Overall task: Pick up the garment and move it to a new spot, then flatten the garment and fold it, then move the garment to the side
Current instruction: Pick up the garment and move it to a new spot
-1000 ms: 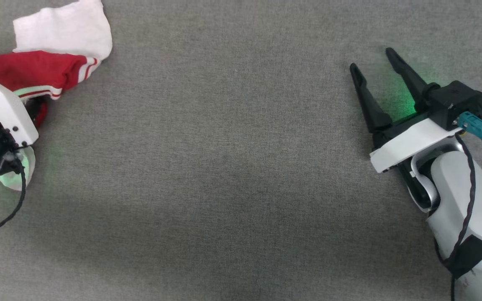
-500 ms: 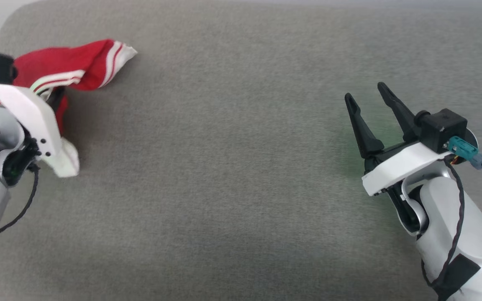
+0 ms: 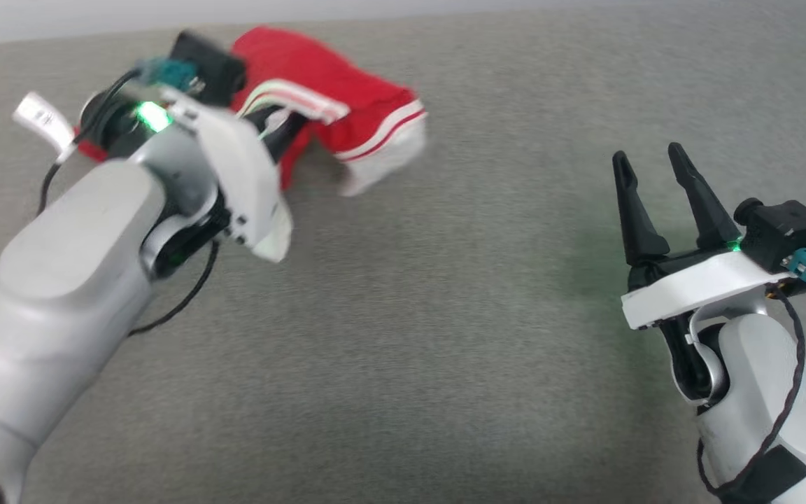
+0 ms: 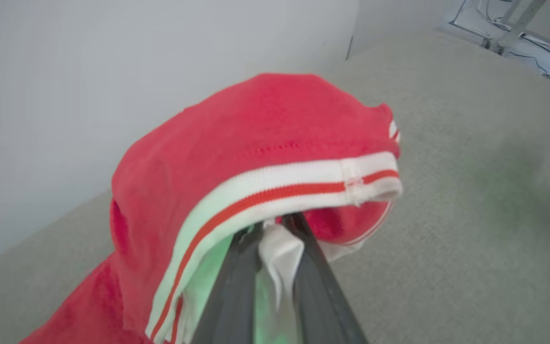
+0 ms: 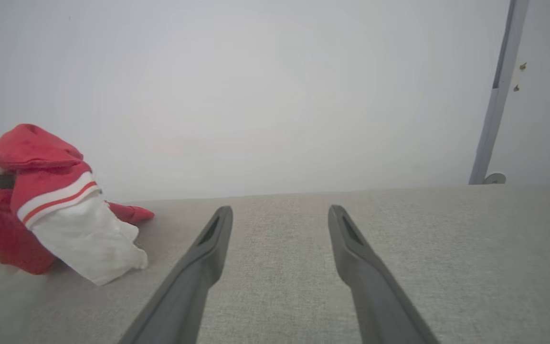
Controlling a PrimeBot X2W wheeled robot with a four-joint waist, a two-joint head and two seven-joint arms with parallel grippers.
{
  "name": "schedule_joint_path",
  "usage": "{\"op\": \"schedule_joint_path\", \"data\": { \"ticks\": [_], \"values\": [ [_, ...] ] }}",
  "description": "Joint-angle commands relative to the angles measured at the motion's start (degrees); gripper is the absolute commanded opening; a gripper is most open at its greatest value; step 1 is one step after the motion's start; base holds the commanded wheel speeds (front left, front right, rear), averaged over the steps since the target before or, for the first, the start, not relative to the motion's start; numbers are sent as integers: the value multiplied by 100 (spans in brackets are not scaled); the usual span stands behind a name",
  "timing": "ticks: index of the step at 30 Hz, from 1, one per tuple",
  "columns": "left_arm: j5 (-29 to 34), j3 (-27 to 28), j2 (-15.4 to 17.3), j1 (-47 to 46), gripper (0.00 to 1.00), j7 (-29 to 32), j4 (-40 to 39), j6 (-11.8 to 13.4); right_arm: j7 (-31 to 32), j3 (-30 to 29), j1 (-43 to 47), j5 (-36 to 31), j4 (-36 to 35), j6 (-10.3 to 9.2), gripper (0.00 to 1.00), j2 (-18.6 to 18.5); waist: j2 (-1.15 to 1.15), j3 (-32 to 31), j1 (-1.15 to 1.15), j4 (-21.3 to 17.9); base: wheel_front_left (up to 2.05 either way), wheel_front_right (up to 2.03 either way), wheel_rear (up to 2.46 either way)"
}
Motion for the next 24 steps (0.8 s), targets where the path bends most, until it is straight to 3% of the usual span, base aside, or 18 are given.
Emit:
{"op": "schedule_joint_path", "data": {
  "ticks": [1,7,13,18,24],
  "values": [
    [85,-31,-71,-204,0,27,-34,12,-25,-13,9,35,-55,0,100,77,0,167,0,-320,0,0,0],
    [108,-325,-723,-985,0,-36,141,13,-25,-183,-35,91,-184,0,100,355,0,467,0,-964,0,0,0],
    [24,-781,-1226,-1348,0,-164,523,13,-25,-350,-33,164,-281,0,100,528,0,746,0,-1370,0,0,0],
    [-127,-1418,-983,-1117,0,-9,749,13,-25,-423,-49,228,-371,0,100,621,0,869,0,-1584,0,0,0],
    [265,-1731,-495,-803,0,560,545,14,-25,-478,17,302,-403,0,100,690,0,968,0,-1668,0,0,0]
  ]
}}
